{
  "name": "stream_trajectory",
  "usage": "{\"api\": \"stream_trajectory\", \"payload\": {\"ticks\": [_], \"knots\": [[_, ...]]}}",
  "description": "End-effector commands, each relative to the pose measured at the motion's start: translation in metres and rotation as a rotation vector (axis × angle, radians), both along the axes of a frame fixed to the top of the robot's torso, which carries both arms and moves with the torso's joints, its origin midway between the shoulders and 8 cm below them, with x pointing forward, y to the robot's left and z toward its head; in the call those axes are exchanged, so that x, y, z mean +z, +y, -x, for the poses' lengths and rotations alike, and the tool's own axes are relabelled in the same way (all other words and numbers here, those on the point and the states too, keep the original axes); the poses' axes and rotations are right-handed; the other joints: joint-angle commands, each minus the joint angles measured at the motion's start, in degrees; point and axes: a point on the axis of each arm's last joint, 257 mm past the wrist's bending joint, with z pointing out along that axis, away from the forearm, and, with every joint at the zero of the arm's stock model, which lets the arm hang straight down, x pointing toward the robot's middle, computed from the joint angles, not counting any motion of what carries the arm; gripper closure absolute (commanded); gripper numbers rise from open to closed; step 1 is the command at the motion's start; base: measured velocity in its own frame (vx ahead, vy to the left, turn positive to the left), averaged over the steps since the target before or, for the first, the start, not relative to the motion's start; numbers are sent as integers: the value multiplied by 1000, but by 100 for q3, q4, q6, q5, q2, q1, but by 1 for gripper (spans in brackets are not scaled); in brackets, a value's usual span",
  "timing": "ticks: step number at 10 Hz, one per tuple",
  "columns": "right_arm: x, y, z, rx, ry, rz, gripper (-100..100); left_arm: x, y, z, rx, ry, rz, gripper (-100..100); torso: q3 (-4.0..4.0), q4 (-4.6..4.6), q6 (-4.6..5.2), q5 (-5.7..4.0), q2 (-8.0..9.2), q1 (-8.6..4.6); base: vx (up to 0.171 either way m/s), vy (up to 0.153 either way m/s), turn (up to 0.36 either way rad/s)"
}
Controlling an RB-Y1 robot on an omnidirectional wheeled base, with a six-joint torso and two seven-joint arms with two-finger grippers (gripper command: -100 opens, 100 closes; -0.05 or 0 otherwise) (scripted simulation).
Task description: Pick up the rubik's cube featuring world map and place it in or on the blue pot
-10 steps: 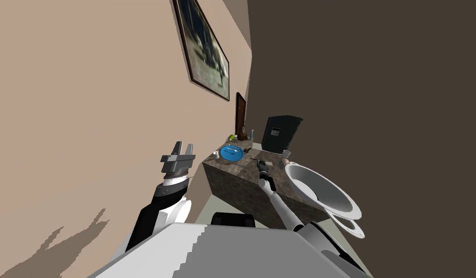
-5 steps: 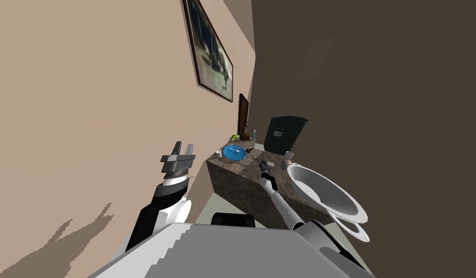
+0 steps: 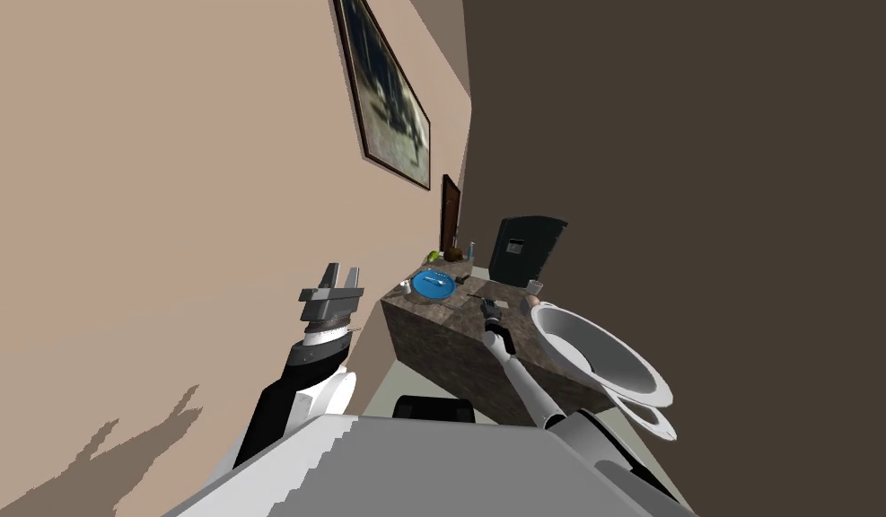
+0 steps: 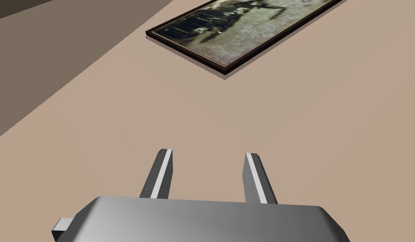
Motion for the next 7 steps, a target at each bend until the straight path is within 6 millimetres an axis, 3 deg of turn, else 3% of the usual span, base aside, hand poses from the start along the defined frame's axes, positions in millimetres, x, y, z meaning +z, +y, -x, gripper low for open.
{"api": "stream_trajectory", "payload": {"ticks": [1, 5, 7], "knots": [[-2, 20, 4, 35, 2, 2, 100, 0, 0, 0, 0, 0, 0, 0, 0, 0, 0, 0, 0, 0, 79, 14, -295], [-5, 85, 19, 153, 3, -1, 100, 0, 0, 0, 0, 0, 0, 0, -12, -12, -1, -5, -13, 1, 80, 16, -288], [-5, 95, 22, 173, 2, -2, 100, 0, 0, 0, 0, 0, 0, 0, -14, -19, -5, -10, -7, -2, 43, 10, -131]]}}
